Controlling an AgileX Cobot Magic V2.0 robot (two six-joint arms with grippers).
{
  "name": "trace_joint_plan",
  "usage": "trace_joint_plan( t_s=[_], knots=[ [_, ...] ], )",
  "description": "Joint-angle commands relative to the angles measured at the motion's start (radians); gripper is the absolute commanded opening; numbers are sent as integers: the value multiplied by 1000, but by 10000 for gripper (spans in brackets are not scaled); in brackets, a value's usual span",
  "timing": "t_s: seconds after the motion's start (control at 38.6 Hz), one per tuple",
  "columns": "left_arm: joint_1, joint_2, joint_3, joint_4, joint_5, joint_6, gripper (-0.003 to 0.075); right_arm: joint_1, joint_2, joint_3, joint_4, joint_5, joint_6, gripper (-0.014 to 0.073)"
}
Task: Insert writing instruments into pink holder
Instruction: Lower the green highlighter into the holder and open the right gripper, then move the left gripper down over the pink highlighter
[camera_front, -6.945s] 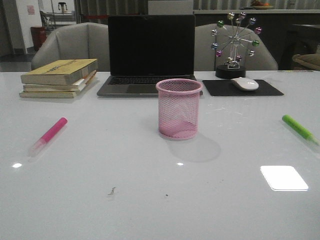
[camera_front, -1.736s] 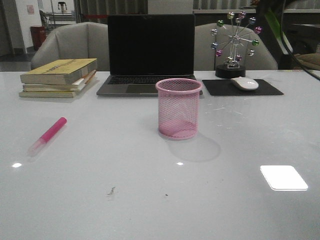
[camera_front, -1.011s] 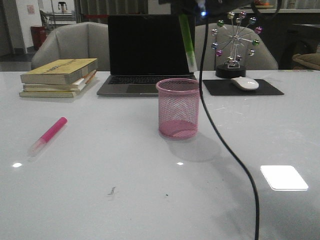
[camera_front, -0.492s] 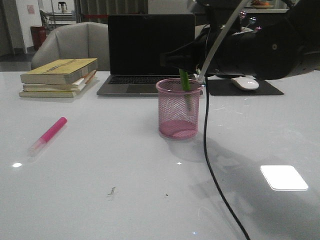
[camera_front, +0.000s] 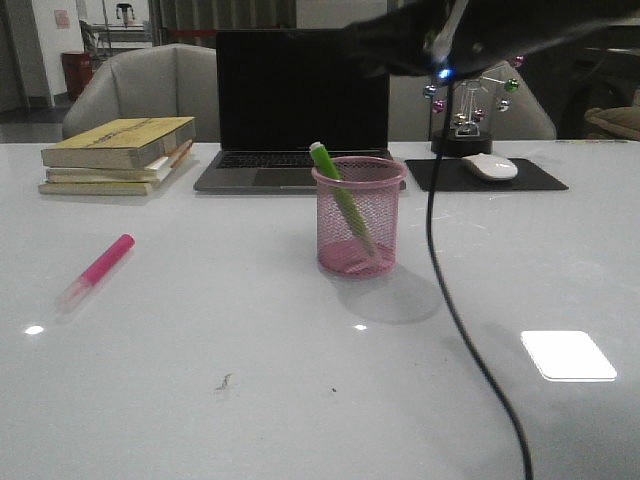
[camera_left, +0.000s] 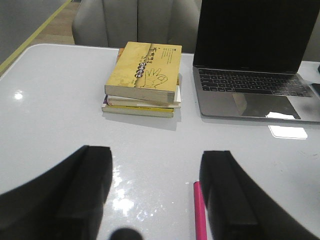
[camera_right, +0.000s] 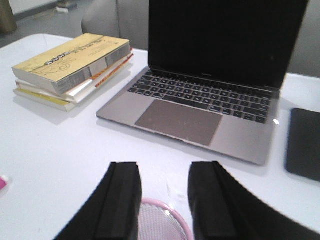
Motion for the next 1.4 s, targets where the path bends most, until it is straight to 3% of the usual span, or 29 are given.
trace_joint_plan(
  t_s=[0.0,0.21,0.47,0.6,0.88,1.14,1.37],
  knots=[
    [-4,-10,-38,-7,-93,-6,456,-30,-187,-28,-18,89,-25,371],
    [-4,-10,-38,-7,-94,-6,456,-90,-463,-28,-28,255,-41,371],
    [-4,-10,-38,-7,-195,-6,456,-239,-722,9,-112,610,-41,371],
    [-4,-10,-38,-7,-279,-6,456,-286,-884,114,-119,658,-40,371],
    [-4,-10,-38,-7,-259,-6,456,-297,-1169,361,-119,767,-1,371],
    [-112,32,-147,85,-73,-6,456,-297,-1250,395,-119,820,13,371],
    [-136,221,-437,81,212,-6,456,-297,-1250,395,-118,820,13,371]
  ],
)
